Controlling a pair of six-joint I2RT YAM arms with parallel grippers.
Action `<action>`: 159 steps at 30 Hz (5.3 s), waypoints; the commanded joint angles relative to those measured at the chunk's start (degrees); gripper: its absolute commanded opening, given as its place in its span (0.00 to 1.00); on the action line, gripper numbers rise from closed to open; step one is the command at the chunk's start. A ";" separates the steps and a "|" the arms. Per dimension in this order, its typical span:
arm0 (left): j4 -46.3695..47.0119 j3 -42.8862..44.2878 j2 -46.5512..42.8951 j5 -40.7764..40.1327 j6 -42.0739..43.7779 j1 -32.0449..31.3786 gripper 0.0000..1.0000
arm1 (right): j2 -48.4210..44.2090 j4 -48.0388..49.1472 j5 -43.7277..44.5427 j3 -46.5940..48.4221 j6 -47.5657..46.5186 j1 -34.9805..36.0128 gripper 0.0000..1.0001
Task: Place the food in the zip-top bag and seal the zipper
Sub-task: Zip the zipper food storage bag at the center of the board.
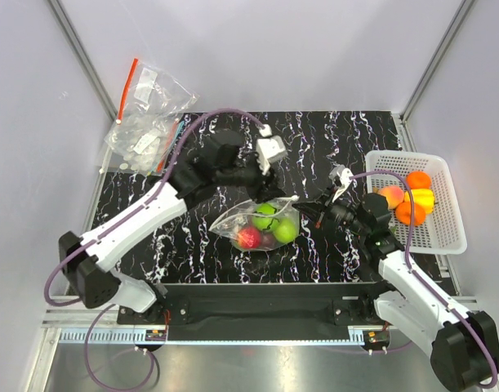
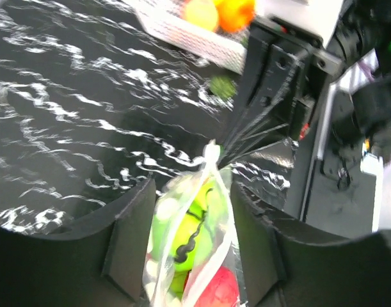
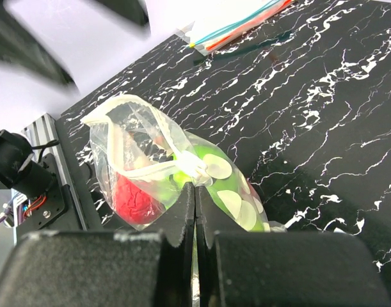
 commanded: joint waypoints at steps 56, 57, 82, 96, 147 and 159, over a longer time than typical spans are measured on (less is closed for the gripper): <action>-8.06 10.56 12.87 -9.71 5.56 -8.33 0.32 | -2.52 1.04 0.19 -0.54 0.83 0.98 0.00; -8.15 10.65 13.22 -9.53 5.38 -8.25 0.30 | -2.52 1.04 0.28 -0.63 0.83 0.98 0.00; -11.49 10.39 12.79 -7.42 7.05 -7.98 0.00 | -3.22 0.51 2.21 -0.89 1.18 1.07 0.00; -9.73 1.42 5.93 -13.04 4.77 -7.10 0.00 | -8.14 -5.90 17.75 -1.42 1.27 0.98 0.00; -28.72 22.25 8.21 -6.19 10.30 -10.71 0.02 | -1.82 -2.39 -16.77 8.07 -6.46 1.85 0.48; -28.72 21.29 6.72 -6.45 10.31 -10.71 0.09 | 0.65 -2.13 -15.81 7.64 -6.55 3.79 0.00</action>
